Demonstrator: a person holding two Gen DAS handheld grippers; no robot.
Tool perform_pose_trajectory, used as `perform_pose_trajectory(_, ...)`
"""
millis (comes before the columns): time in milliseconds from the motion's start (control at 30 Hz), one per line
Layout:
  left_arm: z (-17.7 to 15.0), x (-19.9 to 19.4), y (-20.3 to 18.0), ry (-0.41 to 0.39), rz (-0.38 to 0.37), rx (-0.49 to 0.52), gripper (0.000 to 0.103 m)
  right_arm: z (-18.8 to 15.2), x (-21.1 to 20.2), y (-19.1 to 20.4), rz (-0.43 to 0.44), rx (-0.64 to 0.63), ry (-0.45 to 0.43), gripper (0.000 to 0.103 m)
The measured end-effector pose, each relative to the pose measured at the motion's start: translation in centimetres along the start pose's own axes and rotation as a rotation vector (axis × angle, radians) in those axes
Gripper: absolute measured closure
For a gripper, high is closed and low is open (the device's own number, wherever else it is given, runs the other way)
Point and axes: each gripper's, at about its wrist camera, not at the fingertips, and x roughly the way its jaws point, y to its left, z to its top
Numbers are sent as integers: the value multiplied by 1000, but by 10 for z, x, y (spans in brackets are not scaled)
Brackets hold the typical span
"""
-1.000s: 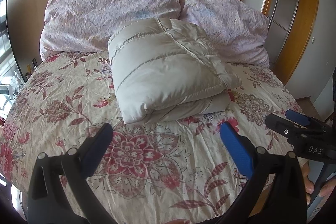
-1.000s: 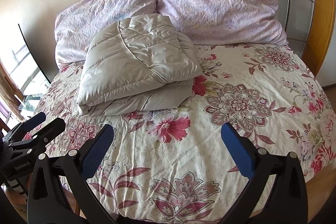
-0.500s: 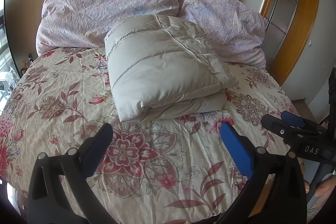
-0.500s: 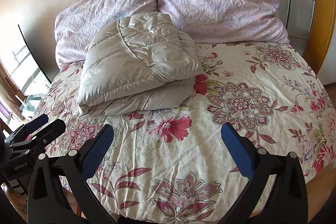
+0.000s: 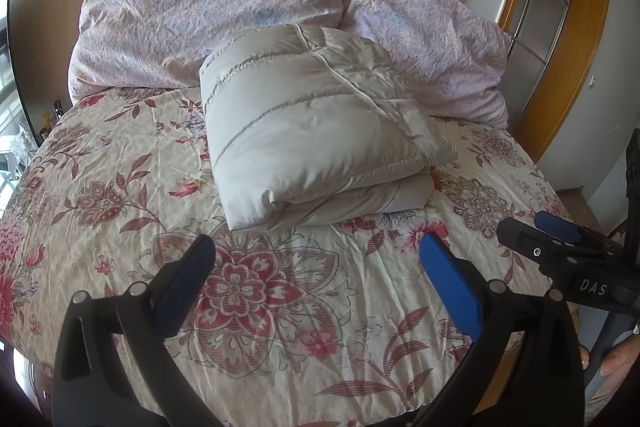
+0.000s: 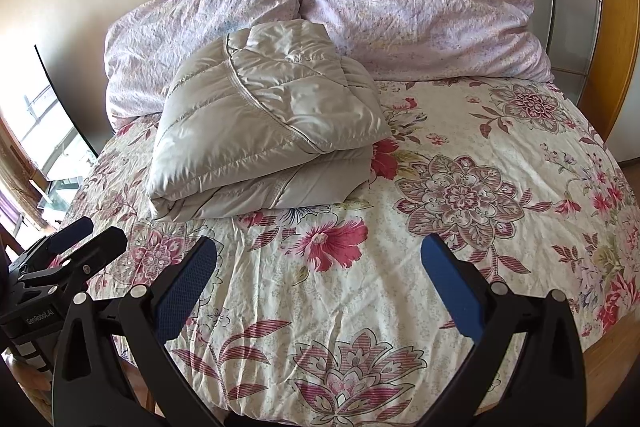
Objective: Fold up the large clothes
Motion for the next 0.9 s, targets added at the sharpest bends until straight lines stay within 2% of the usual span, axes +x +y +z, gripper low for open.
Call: perform_pose_trajectory(900,-2,4,0,5,0,0,2,0,3,-3,-2,4,4,1)
